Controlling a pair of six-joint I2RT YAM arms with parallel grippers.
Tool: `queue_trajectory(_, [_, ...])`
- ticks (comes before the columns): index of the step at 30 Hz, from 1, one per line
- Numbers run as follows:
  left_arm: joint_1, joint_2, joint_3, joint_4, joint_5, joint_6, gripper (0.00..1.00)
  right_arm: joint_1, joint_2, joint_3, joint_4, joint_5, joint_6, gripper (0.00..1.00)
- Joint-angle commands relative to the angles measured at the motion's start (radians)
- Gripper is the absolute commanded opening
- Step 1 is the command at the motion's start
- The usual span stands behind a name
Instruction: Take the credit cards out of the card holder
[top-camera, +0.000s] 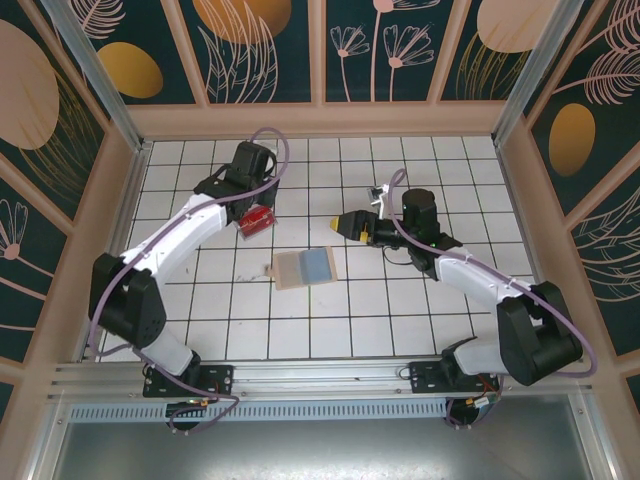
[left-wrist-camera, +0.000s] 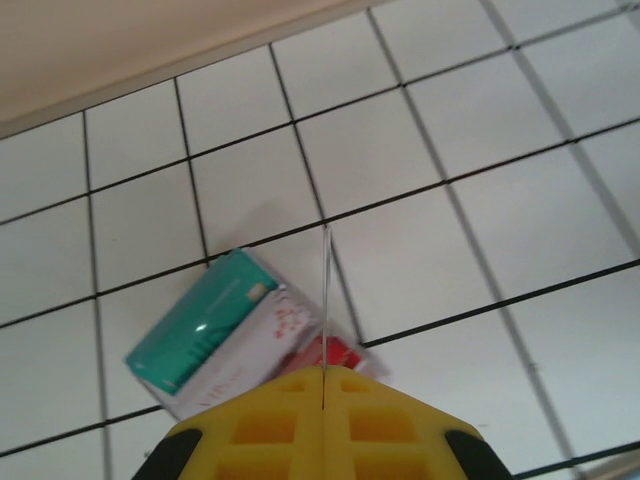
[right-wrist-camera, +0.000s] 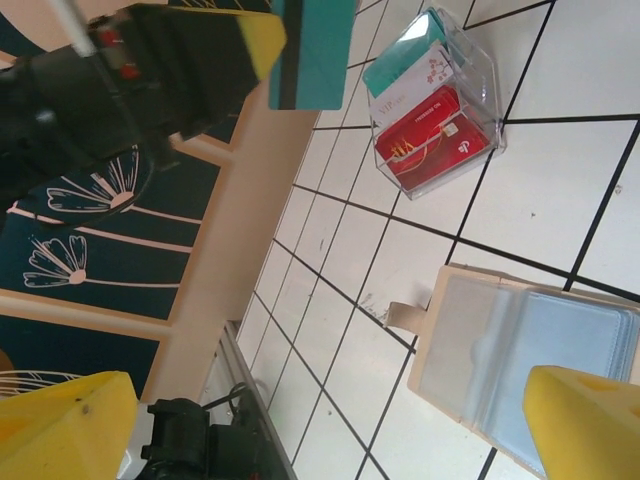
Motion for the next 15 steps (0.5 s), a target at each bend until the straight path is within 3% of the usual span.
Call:
queue_trajectory(1, [0.023, 0.018, 0.024, -0.041, -0.054, 0.188, 0.0, 0.0, -0.038, -0.003, -0.004, 0.009, -0.034, 0.99])
queue_trajectory(8, [0.049, 0.012, -0.071, 0.087, -0.059, 0.443, 0.0, -0.006, -0.031, -0.003, -0.005, -0.02, -0.036, 0.99])
queue_trajectory(15, [0.074, 0.024, -0.097, 0.152, -0.064, 0.582, 0.0, -0.017, -0.018, -0.002, 0.007, -0.05, -0.037, 0.99])
